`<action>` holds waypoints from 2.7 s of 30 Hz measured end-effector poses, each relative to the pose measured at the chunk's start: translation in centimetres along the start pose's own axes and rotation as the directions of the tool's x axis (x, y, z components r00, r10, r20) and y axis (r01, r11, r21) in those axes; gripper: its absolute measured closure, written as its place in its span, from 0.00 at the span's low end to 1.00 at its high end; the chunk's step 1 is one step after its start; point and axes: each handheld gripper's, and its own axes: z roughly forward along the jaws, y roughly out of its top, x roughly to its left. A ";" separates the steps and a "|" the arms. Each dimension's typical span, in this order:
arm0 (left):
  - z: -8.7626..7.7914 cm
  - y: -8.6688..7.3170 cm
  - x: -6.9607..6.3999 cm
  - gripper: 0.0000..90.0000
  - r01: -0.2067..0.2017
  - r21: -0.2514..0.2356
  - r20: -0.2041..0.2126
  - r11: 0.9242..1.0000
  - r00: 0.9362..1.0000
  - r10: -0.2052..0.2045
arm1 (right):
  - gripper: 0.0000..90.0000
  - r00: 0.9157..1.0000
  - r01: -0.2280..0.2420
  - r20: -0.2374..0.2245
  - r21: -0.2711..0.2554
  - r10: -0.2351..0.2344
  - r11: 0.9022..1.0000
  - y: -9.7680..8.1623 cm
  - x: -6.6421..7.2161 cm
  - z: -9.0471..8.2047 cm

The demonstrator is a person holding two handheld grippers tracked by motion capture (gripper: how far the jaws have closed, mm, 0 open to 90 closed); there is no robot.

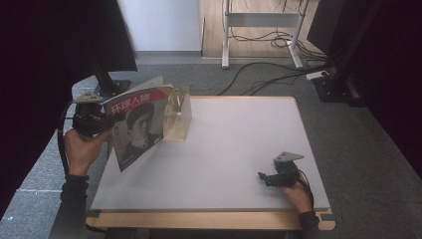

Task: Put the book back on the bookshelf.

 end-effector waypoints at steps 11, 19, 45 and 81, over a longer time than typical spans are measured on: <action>1.2 0.4 1.7 0.97 0.061 -0.011 -0.040 0.998 0.997 -0.061 | 0.14 1.000 0.001 -0.002 0.001 -0.001 1.000 0.0 0.0 0.0; 3.4 1.1 2.4 0.97 0.081 -0.019 -0.067 0.997 0.994 -0.082 | 0.14 1.000 0.000 -0.002 0.001 0.000 1.000 0.0 0.0 0.0; 7.5 0.0 2.9 0.92 0.055 0.075 -0.013 0.996 0.998 -0.054 | 0.14 1.000 0.001 -0.005 0.002 -0.001 1.000 0.0 0.0 0.0; 6.4 -2.9 3.4 0.37 0.049 -0.045 -0.091 0.998 0.994 -0.053 | 0.14 1.000 0.003 0.000 0.001 -0.003 1.000 0.0 0.0 0.0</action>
